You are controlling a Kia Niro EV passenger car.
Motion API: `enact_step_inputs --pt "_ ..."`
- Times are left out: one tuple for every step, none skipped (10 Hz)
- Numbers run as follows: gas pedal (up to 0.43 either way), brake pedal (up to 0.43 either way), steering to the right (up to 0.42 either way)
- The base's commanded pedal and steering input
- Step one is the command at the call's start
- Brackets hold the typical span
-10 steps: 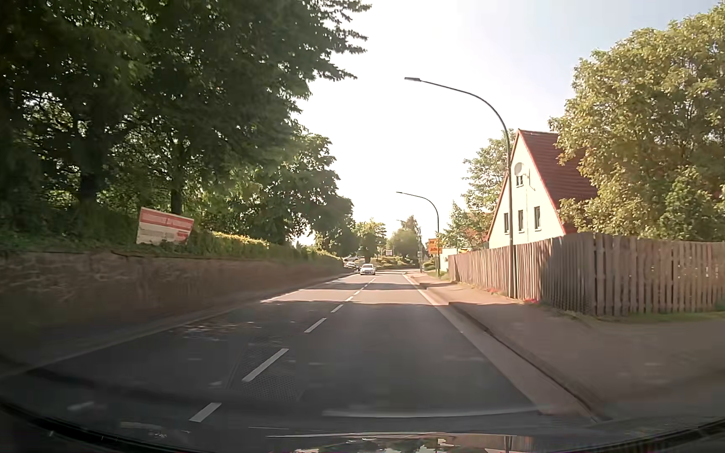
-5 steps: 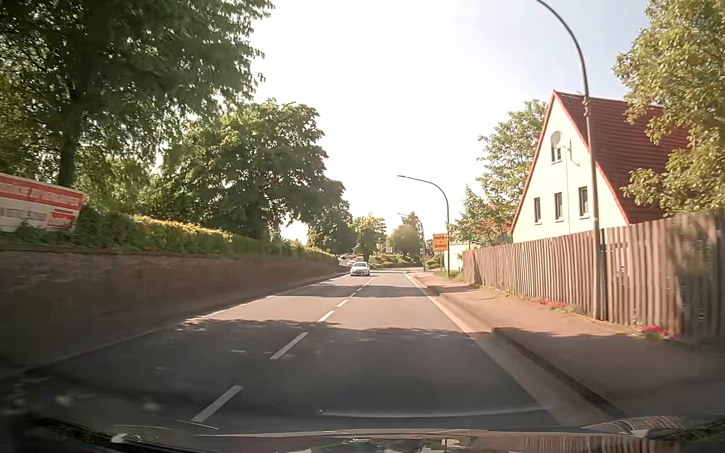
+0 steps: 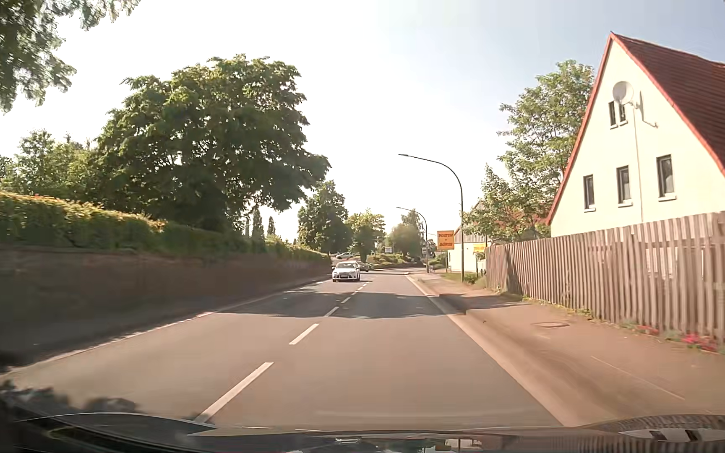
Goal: Follow the waypoints while adhering to traffic rules and regulations
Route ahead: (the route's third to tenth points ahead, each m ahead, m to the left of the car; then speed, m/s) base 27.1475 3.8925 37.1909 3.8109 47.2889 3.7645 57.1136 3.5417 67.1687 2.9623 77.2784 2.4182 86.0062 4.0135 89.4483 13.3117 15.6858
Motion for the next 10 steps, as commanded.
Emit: enact_step_inputs --pt "0.150 0.000 0.000" --pt "0.138 0.000 0.000" --pt "0.138 0.000 0.000" --pt "0.130 0.000 0.001" --pt "0.118 0.000 0.000" --pt "0.118 0.000 0.000" --pt "0.118 0.000 0.000" --pt "0.098 0.000 -0.001" --pt "0.059 0.000 -0.002" --pt "0.000 0.000 -0.002"
